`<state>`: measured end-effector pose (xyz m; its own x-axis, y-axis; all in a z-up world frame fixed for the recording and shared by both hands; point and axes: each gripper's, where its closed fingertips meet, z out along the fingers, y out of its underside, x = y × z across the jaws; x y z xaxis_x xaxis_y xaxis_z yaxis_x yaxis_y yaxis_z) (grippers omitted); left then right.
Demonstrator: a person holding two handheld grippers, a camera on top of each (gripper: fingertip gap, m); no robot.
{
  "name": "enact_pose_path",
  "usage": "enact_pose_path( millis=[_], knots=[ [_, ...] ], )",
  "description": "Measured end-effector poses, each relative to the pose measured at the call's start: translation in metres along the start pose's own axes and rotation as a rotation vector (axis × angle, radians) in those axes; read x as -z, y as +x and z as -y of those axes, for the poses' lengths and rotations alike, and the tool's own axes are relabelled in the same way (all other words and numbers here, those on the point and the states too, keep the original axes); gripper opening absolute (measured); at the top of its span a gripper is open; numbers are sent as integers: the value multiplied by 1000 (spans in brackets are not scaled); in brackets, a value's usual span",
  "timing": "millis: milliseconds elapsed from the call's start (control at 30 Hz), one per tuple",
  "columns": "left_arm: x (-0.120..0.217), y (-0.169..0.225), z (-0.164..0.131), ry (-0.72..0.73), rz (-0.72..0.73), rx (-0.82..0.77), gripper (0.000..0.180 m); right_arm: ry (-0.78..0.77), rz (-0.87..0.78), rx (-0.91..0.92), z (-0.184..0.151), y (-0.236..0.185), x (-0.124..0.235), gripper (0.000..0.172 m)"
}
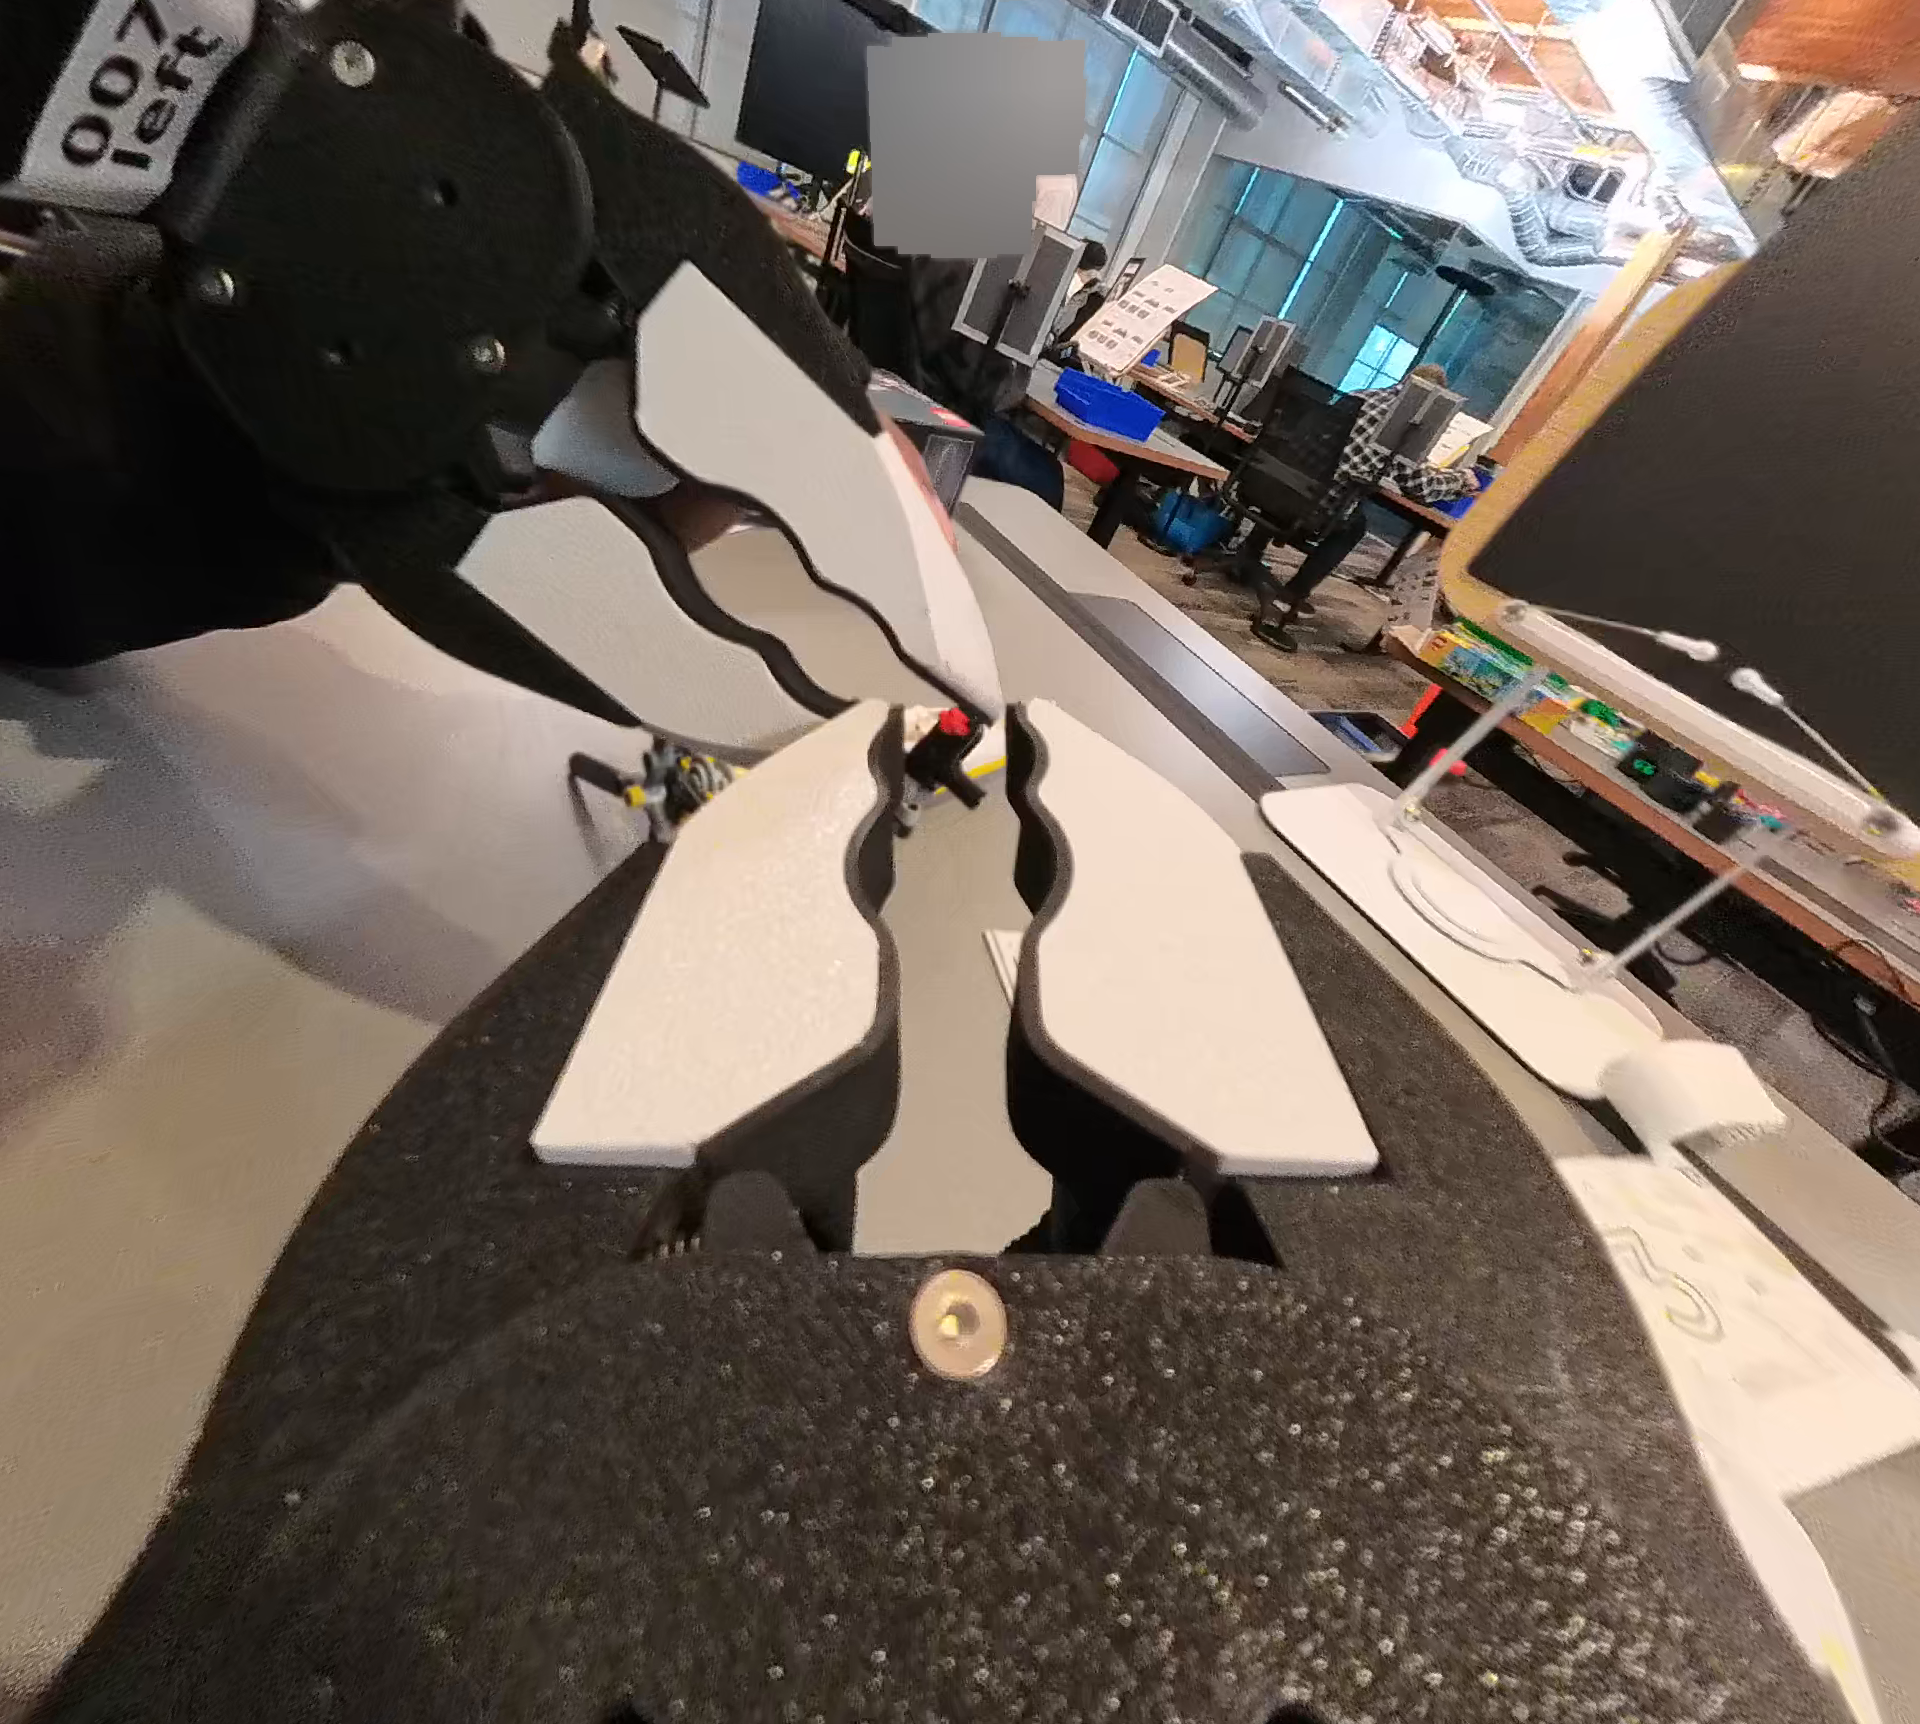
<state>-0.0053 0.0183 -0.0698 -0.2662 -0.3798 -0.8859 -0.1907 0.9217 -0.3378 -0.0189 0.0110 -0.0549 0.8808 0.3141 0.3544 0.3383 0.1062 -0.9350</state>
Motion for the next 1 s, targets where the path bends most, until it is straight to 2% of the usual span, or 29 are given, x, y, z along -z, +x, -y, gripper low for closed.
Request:
enact_pose_path(
  millis=[167, 333, 567, 800, 833, 867, 900, 933, 1000],
  knots=[
    [-16, 11, 31, 60, -22, 22, 17, 5, -30, -14, -7, 8, 31, 16],
    [-32, 23, 56, 111, -59, 57, 16, -31, -60, -9, -20, 12, 56, 6],
    [-51, 47, 75, 187, -132, 247, 16, -183, -113, -25, -44, 13, 83, 4],
    [-67, 92, 81, 161, -151, 308, 16, -355, -149, -97, -84, 3, 106, 4],
    [-73, 98, 69, 81, -137, 303, 1, -343, -160, -97, -81, 5, 113, 4],
    [-80, 104, 48, 1, -125, 265, 1, -316, -168, -107, -76, 9, 122, 3],
    [-80, 107, 36, -16, -137, 304, 2, -325, -195, -123, -77, 14, 131, 3],
    [-77, 106, 35, 14, -159, 371, 2, -354, -215, -119, -83, 17, 139, 3],
    [-79, 106, 34, 26, -161, 375, 2, -313, -184, -121, -86, 15, 141, 3]
  ],
)
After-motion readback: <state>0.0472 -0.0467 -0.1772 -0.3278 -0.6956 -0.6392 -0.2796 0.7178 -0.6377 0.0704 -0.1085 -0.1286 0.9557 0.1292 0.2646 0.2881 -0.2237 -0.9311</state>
